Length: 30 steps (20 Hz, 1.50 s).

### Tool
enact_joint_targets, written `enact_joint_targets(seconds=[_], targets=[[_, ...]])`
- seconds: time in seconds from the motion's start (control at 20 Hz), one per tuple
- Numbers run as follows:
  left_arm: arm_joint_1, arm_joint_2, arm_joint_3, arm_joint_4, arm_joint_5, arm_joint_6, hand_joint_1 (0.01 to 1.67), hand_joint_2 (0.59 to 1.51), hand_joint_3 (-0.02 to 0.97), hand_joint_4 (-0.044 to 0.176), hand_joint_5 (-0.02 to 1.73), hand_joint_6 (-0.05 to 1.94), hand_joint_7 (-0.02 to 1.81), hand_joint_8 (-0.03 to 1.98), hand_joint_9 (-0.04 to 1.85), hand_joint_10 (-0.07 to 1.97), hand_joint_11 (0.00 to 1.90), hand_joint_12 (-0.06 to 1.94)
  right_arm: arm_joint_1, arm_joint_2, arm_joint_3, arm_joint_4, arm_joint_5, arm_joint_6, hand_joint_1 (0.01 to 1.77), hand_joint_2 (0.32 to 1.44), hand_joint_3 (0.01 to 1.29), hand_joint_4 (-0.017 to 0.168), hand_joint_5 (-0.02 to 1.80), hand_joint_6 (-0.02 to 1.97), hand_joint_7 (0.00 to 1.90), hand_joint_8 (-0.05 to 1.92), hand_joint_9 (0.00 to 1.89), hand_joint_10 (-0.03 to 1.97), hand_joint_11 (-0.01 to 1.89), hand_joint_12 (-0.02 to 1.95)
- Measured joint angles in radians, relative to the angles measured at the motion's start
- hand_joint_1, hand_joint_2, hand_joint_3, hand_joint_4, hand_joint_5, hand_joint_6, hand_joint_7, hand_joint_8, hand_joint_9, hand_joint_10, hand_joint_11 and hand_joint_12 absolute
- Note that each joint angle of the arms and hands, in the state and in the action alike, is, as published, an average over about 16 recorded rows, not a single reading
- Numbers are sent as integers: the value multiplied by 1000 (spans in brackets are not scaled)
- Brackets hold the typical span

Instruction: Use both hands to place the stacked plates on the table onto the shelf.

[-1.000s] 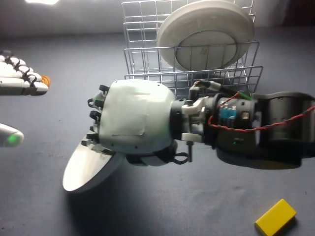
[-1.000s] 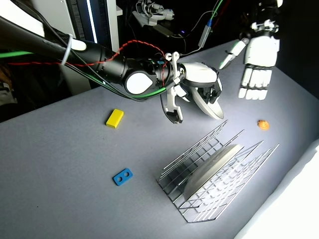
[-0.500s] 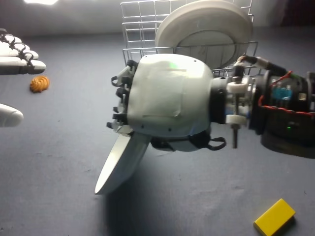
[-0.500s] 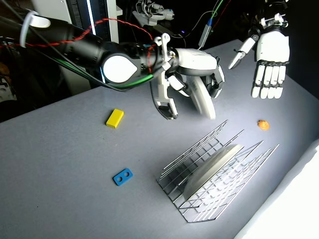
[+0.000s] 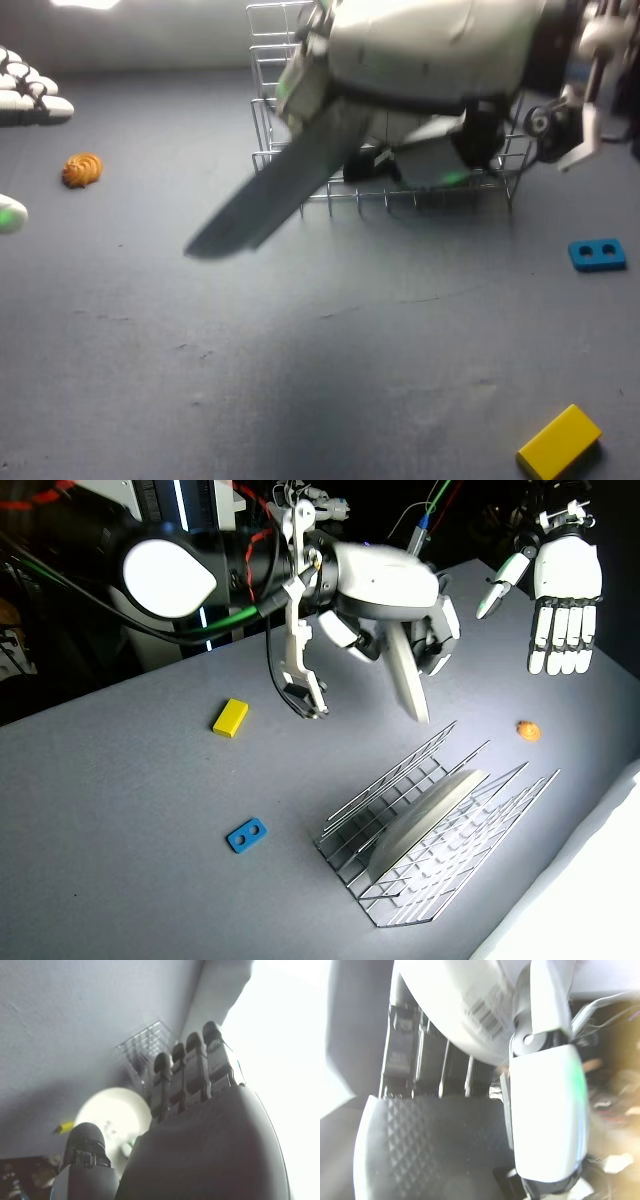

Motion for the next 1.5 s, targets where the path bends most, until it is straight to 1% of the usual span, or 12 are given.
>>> enact_joint_targets(seconds=[0.15, 0.3, 0.55, 0.85, 1.2, 1.5], targets=[[-17, 2, 6, 34, -38, 0, 14, 1133, 3, 7, 160, 7, 110, 7, 88, 13, 22, 132, 54, 29, 7, 0, -46, 125, 1204, 967, 12, 19, 1007, 892, 1123, 768, 1266, 9, 784, 954], [-37, 5, 6, 79, -88, 0, 14, 1132, 3, 8, 159, 7, 113, 7, 91, 13, 21, 135, 96, 46, 20, 1, -94, 231, 1206, 968, 12, 19, 1005, 892, 1122, 770, 1270, 9, 784, 947], [-82, 12, 1, 170, -186, 0, 13, 1132, 2, 7, 171, 7, 128, 7, 100, 12, 20, 143, 131, 55, 50, 1, -152, 349, 1213, 978, 12, 17, 1003, 884, 1122, 770, 1279, 9, 786, 940], [-163, 22, -8, 287, -294, 0, 12, 1131, 2, 7, 198, 7, 159, 7, 122, 12, 18, 183, 140, 48, 95, 6, -191, 422, 1221, 991, 11, 13, 998, 877, 1117, 787, 1281, 9, 792, 946], [-270, 37, -19, 410, -398, -2, 12, 1130, 2, 8, 230, 7, 195, 7, 150, 13, 18, 226, 140, 26, 142, 42, -231, 455, 1225, 1003, 11, 12, 995, 872, 1108, 812, 1272, 9, 795, 961], [-333, 51, -38, 484, -478, -3, 12, 1129, 1, 8, 237, 7, 207, 7, 166, 13, 18, 270, 136, -3, 181, 78, -263, 462, 1224, 1005, 11, 14, 995, 866, 1094, 836, 1261, 9, 793, 967]])
